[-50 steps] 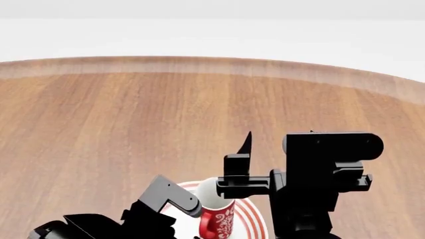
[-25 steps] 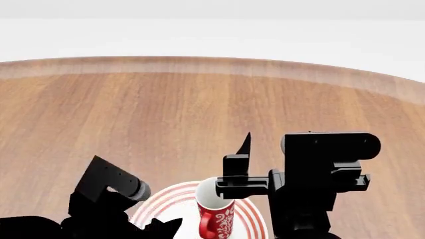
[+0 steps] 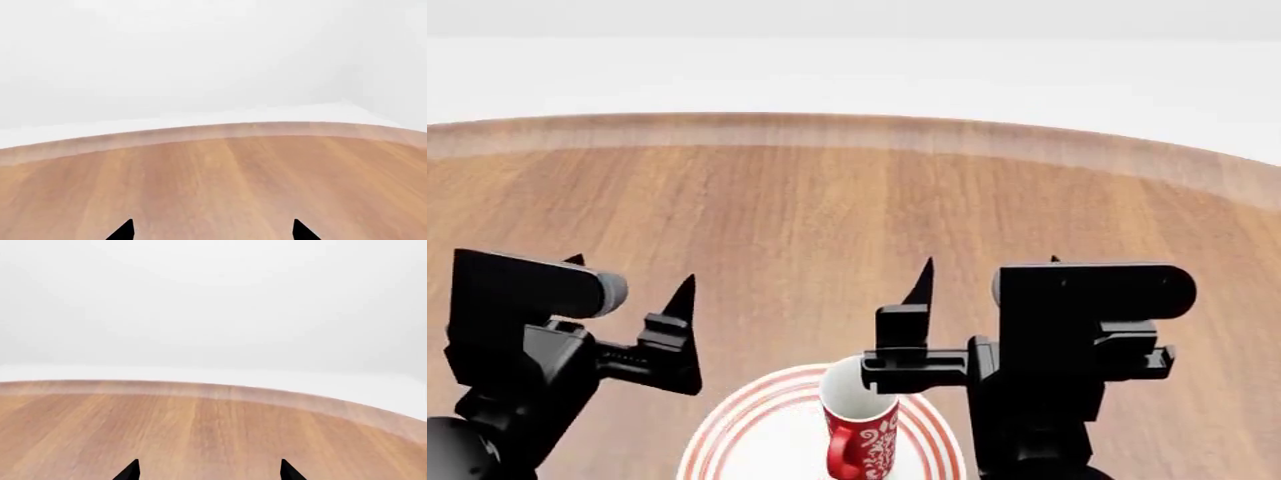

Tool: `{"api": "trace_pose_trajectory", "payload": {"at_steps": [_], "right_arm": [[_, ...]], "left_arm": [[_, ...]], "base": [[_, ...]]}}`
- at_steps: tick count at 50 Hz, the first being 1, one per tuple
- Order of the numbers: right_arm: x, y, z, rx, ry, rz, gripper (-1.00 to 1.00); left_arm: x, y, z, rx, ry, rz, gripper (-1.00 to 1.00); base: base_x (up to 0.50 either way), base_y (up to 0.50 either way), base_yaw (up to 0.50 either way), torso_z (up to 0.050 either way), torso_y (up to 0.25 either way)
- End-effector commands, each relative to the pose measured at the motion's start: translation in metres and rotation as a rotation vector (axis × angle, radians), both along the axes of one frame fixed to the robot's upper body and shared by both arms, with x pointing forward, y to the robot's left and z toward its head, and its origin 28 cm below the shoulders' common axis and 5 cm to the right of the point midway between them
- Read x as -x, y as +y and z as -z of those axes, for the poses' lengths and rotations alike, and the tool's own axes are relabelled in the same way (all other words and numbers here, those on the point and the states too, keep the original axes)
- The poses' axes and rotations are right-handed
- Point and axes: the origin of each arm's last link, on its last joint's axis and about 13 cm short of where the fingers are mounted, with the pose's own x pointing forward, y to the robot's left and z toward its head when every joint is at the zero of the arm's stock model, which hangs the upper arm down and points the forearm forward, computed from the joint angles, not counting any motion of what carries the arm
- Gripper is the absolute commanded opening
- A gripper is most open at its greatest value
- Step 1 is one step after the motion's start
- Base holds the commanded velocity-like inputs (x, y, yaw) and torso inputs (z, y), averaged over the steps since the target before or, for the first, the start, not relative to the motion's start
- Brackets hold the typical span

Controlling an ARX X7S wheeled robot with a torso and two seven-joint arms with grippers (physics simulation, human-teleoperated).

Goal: Pick up the red mug and put it on the plate

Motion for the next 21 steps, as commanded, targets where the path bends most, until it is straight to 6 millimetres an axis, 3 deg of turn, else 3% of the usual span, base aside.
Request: {"api": "trace_pose_trajectory", "payload": {"at_steps": [1, 21], "right_arm": [[0.002, 0.0, -0.002, 0.008, -0.028, 0.007, 1.0], [0.018, 0.003, -0.024, 0.005, -0.249, 0.02, 1.0]], "left_arm": [[0.003, 0.0, -0.011, 0.024, -0.133, -0.081, 1.0], [0.015, 0.003, -0.026, 0.003, -0.254, -0.111, 1.0]], "base": [[0.0, 0.0, 0.0, 0.0, 0.0], [0.0, 0.0, 0.0, 0.0, 0.0]]}}
